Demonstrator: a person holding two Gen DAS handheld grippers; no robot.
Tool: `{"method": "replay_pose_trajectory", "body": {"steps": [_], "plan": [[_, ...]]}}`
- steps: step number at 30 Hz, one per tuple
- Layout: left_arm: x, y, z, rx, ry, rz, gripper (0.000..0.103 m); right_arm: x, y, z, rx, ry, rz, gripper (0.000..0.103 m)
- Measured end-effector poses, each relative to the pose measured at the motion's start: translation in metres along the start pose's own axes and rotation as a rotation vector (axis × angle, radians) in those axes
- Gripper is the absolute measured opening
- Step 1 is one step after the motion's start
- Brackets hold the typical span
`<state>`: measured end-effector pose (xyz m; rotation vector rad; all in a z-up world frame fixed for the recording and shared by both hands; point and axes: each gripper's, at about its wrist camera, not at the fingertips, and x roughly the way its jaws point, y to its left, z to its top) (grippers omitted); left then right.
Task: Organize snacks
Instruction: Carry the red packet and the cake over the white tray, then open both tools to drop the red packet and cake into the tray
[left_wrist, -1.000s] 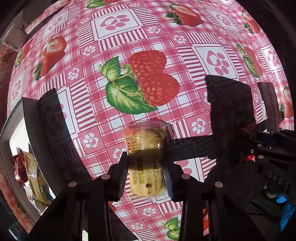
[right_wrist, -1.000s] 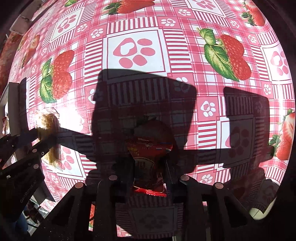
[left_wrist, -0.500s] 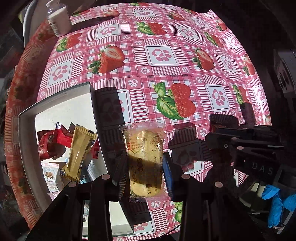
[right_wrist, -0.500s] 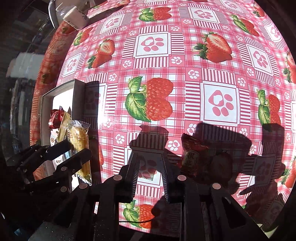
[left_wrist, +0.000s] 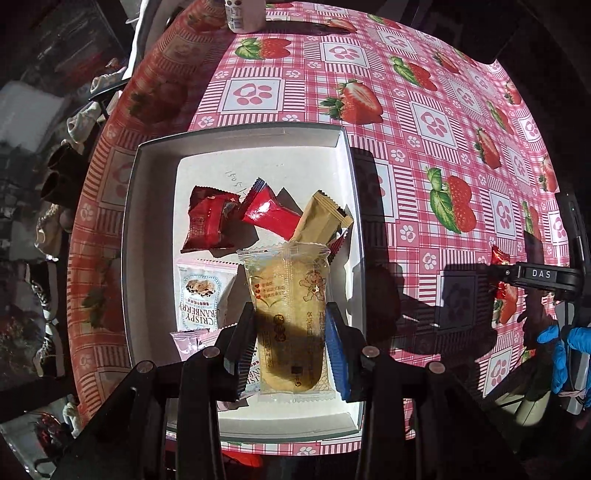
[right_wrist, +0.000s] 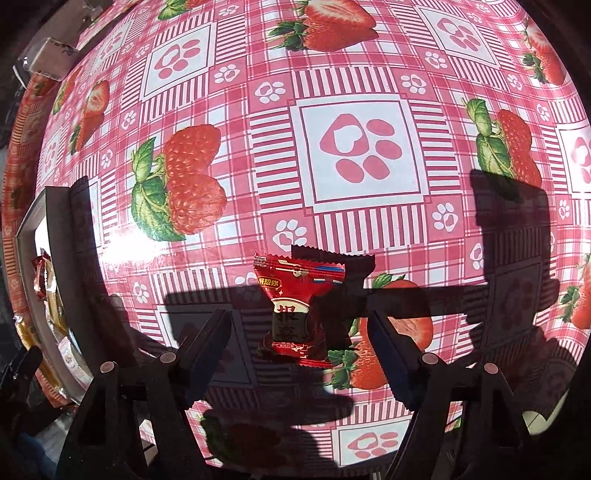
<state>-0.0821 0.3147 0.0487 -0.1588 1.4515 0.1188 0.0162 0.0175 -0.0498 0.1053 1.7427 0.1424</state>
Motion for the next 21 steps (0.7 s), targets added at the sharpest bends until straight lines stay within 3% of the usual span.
{"method": "replay_pose_trajectory", "body": {"steps": [2,4,5,6,9,11,16,21], "plan": [[0.002,0.006,-0.003,-0.009,0.007,0.009,0.04,0.005,-0.001,0.001,0.019,0.003,0.012,0.074],[0.004,0.011,-0.006,-0.014,0.014,0.022,0.04,0.013,0.001,0.005,0.041,0.014,-0.003,0.051],[0.005,0.014,-0.008,-0.017,0.017,0.026,0.04,0.011,0.003,0.005,0.035,0.004,-0.023,0.03],[0.006,0.017,-0.009,-0.021,0.019,0.03,0.04,0.014,0.008,0.007,0.011,0.006,-0.038,0.025],[0.009,0.024,-0.013,-0.035,0.027,0.037,0.04,0.01,0.026,0.004,-0.046,0.012,-0.013,0.024],[0.011,0.027,-0.015,-0.044,0.031,0.039,0.04,0.001,0.046,-0.001,-0.078,-0.002,0.054,0.024],[0.016,0.031,-0.019,-0.054,0.048,0.049,0.04,-0.024,0.133,-0.02,-0.246,-0.008,0.231,0.024],[0.016,0.036,-0.024,-0.069,0.049,0.058,0.04,-0.027,0.218,-0.035,-0.416,0.021,0.278,0.025]]}}
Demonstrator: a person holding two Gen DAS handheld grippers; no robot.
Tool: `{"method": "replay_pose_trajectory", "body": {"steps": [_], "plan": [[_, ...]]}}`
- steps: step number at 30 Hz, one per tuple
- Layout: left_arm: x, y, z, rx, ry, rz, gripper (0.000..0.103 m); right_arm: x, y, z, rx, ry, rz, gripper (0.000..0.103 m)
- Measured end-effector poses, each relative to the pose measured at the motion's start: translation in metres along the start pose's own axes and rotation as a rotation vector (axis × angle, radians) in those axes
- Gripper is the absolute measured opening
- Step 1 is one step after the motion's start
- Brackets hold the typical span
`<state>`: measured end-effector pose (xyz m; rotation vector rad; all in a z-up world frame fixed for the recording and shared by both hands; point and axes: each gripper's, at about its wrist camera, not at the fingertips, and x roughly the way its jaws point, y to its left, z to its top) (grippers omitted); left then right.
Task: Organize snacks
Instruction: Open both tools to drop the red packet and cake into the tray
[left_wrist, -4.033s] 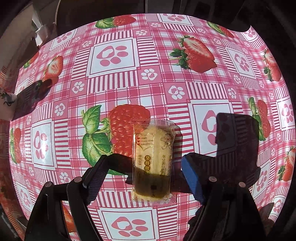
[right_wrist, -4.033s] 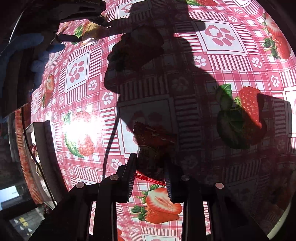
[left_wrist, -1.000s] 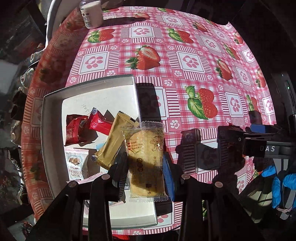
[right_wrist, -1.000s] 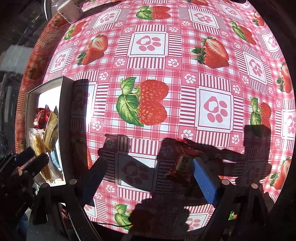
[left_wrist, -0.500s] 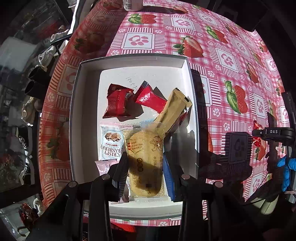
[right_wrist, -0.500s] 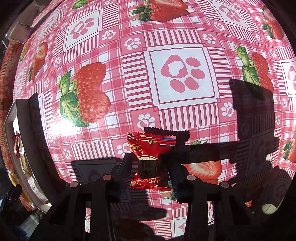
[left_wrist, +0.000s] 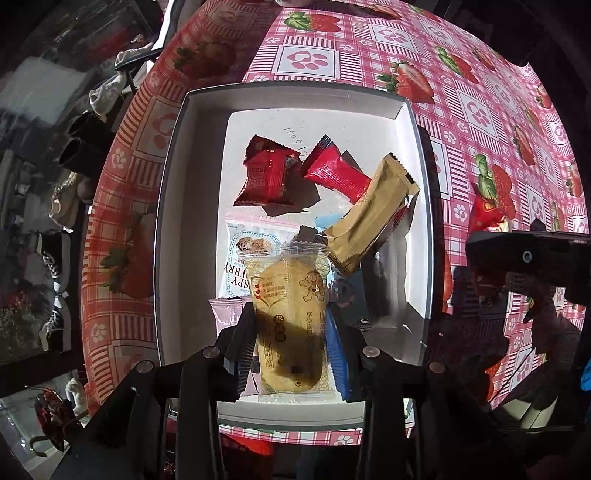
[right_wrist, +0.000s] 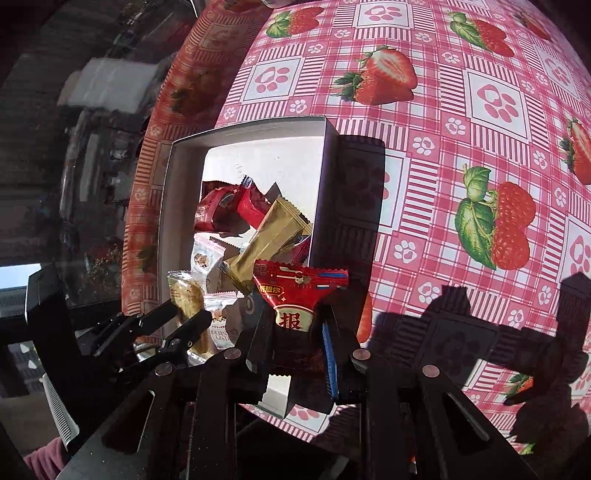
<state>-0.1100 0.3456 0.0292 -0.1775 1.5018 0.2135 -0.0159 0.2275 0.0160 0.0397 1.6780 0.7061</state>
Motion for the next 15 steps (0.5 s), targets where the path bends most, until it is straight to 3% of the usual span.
{"method": "replay_pose_trajectory", "body": {"steps": [3,4,5,6,10,13,15], "plan": [[-0.002,0.005,-0.004,-0.01,-0.006,-0.015,0.047,0.013,0.032,0.008,-0.08,0.033,-0.036,0.027],[-0.003,0.007,-0.005,-0.015,-0.011,-0.013,0.059,0.016,0.039,0.008,-0.101,0.045,-0.052,0.044],[-0.005,0.008,-0.006,-0.02,-0.019,-0.004,0.072,0.017,0.04,0.008,-0.117,0.054,-0.064,0.077],[-0.007,0.01,-0.007,-0.025,-0.03,0.006,0.077,0.017,0.044,0.006,-0.131,0.05,-0.075,0.088],[-0.008,0.016,-0.006,-0.034,-0.017,0.032,0.081,0.019,0.057,0.004,-0.179,0.04,-0.123,0.09],[-0.006,0.017,-0.006,-0.02,-0.015,0.095,0.085,0.014,0.055,0.0,-0.185,0.04,-0.152,0.091],[-0.006,0.018,-0.005,-0.021,-0.007,0.11,0.085,0.011,0.053,0.0,-0.181,0.037,-0.176,0.1]]}}
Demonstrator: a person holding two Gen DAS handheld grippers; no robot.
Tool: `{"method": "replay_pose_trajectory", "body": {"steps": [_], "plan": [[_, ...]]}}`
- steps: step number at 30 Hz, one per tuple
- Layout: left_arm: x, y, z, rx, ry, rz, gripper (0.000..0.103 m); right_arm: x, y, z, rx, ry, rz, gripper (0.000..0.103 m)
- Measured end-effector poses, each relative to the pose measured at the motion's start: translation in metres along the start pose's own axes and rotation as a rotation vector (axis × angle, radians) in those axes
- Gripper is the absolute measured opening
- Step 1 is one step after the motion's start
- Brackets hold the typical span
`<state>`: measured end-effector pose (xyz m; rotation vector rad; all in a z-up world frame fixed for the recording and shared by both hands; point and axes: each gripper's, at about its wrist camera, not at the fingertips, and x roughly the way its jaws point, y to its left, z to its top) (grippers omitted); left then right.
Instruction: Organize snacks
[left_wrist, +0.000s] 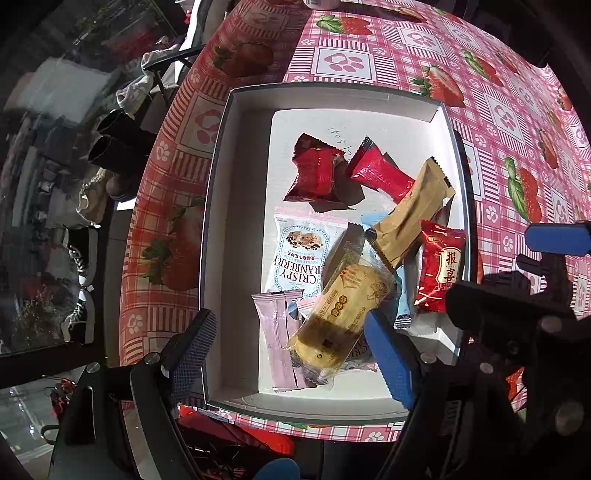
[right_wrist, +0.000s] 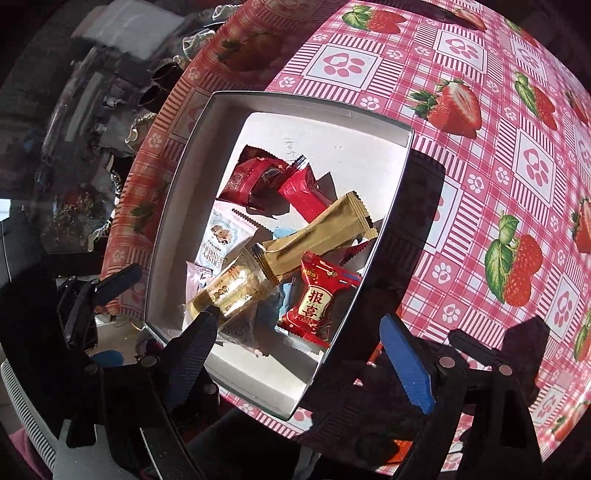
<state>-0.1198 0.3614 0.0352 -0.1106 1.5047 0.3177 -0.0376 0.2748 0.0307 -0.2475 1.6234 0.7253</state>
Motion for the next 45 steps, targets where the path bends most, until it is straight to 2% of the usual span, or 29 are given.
{"method": "replay_pose_trajectory", "body": {"steps": [2,6,11,25,45], "plan": [[0.001,0.001,0.001,-0.002,-0.008,-0.008,0.085,0.001,-0.001,0.001,0.008,-0.01,-0.038,0.102],[0.003,0.003,0.001,0.005,0.017,-0.038,0.085,-0.007,-0.01,-0.003,0.029,-0.017,-0.048,0.102],[0.007,-0.001,-0.001,0.026,0.046,-0.026,0.085,-0.011,-0.01,-0.002,0.021,-0.022,-0.057,0.102],[0.0,0.003,-0.006,0.034,0.03,-0.028,0.085,-0.023,0.013,-0.001,-0.139,-0.096,-0.232,0.102],[-0.008,-0.002,-0.009,0.052,0.01,-0.02,0.085,-0.021,0.017,-0.004,-0.151,-0.09,-0.207,0.102]]}}
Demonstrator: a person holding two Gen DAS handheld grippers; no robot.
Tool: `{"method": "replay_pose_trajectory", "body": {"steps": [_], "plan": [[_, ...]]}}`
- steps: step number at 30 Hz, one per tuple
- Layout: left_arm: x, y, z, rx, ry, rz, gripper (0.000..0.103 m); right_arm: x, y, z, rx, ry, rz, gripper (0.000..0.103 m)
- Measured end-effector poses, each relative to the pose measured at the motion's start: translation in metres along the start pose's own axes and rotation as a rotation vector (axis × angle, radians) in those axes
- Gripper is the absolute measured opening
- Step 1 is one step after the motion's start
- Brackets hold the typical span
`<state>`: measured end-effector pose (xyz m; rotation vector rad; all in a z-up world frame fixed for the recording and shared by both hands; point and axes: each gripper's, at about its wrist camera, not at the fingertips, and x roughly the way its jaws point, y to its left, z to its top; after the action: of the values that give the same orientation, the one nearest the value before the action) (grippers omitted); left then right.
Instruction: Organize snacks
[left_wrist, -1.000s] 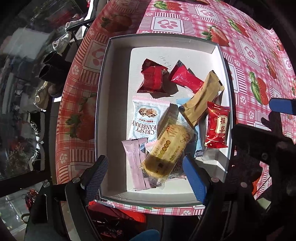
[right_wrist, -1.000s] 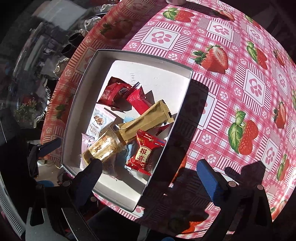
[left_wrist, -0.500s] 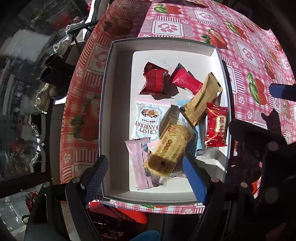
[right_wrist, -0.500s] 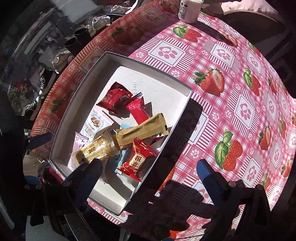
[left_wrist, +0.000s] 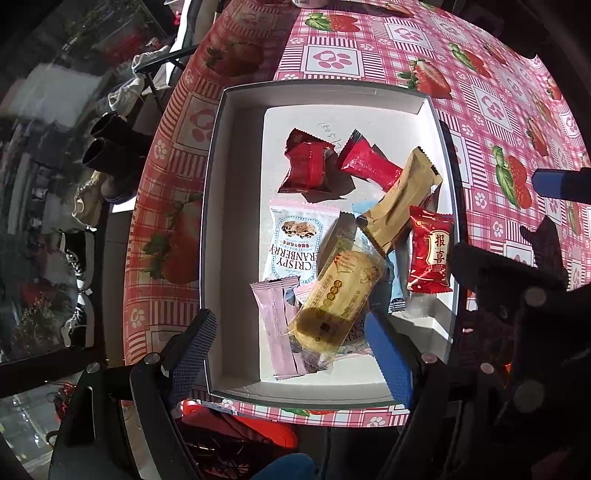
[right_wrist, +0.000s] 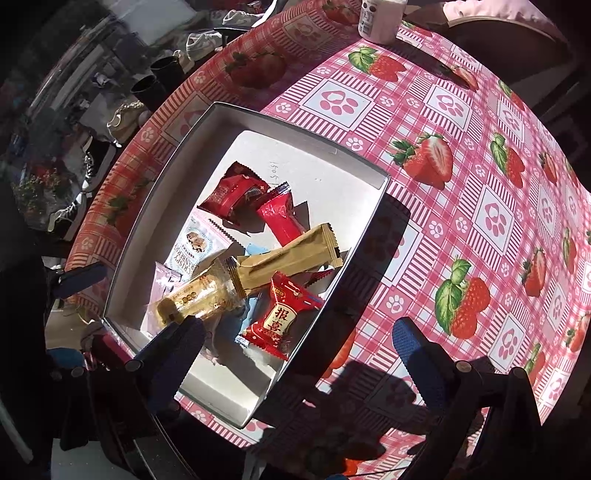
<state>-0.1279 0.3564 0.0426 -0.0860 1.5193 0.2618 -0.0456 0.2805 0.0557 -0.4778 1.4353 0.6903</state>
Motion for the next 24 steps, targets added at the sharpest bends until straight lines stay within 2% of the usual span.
{"method": "replay_pose_trajectory", "body": {"steps": [24], "plan": [[-0.0016,-0.0014,-0.0025,0.009,-0.004,-0.013,0.085,0.0001,0.0033,0.0001,0.003,-0.004,0.0,0.102]]}}
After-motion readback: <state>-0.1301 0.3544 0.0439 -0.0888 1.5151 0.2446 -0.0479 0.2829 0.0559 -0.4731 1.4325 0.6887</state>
